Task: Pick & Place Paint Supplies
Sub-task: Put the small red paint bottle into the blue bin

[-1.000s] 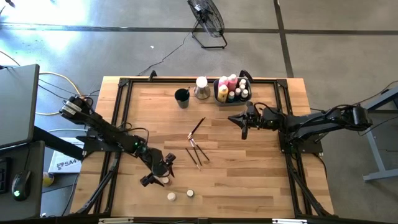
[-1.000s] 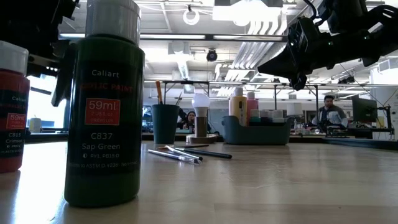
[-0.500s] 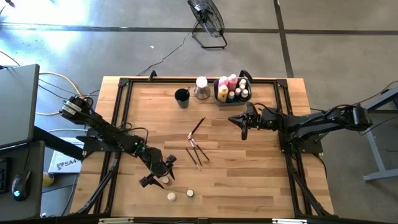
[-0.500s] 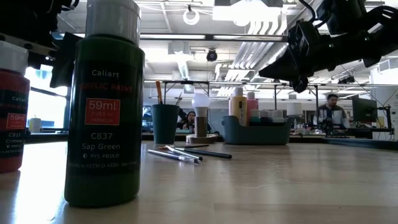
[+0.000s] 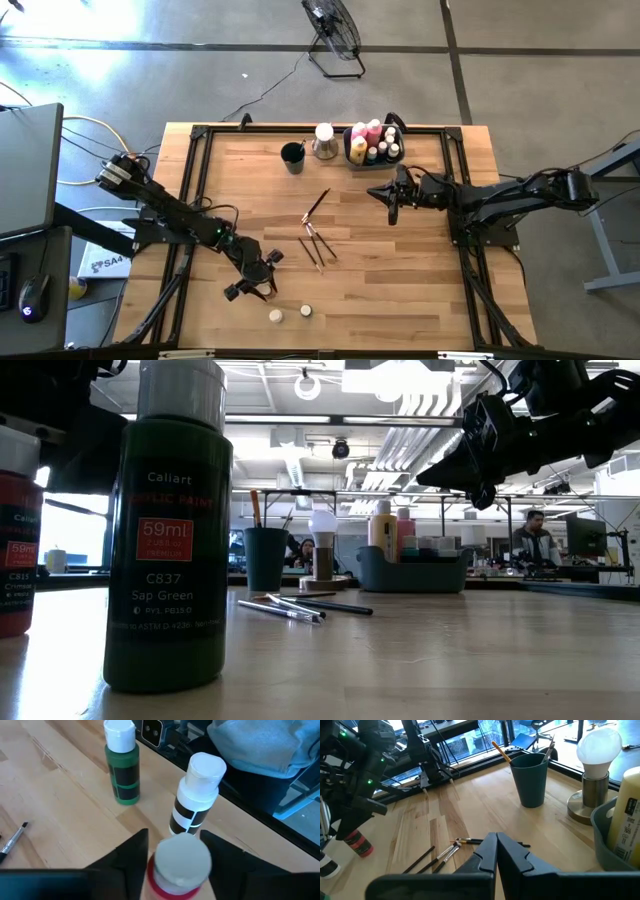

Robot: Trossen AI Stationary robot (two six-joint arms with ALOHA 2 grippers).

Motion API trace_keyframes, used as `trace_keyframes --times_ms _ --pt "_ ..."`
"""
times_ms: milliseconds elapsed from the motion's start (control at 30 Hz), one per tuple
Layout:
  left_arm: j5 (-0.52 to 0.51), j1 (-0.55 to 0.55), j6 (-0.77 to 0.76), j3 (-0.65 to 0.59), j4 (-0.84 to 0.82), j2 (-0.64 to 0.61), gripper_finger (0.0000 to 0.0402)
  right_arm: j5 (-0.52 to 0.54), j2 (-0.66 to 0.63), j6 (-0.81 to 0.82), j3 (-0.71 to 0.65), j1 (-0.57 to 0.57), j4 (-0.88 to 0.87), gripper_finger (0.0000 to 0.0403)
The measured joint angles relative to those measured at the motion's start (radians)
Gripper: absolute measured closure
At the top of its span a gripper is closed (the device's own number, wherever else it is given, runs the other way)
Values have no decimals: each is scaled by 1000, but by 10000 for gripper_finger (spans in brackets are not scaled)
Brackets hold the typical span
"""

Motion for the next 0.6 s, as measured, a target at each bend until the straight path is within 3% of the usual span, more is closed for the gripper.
trace_keyframes --times_ms 267,600 --pt "-3 0 -46 0 5 -1 284 -1 0 0 0 0 0 401" --pt "-27 0 -126 0 3 -2 276 -4 0 0 0 0 0 401"
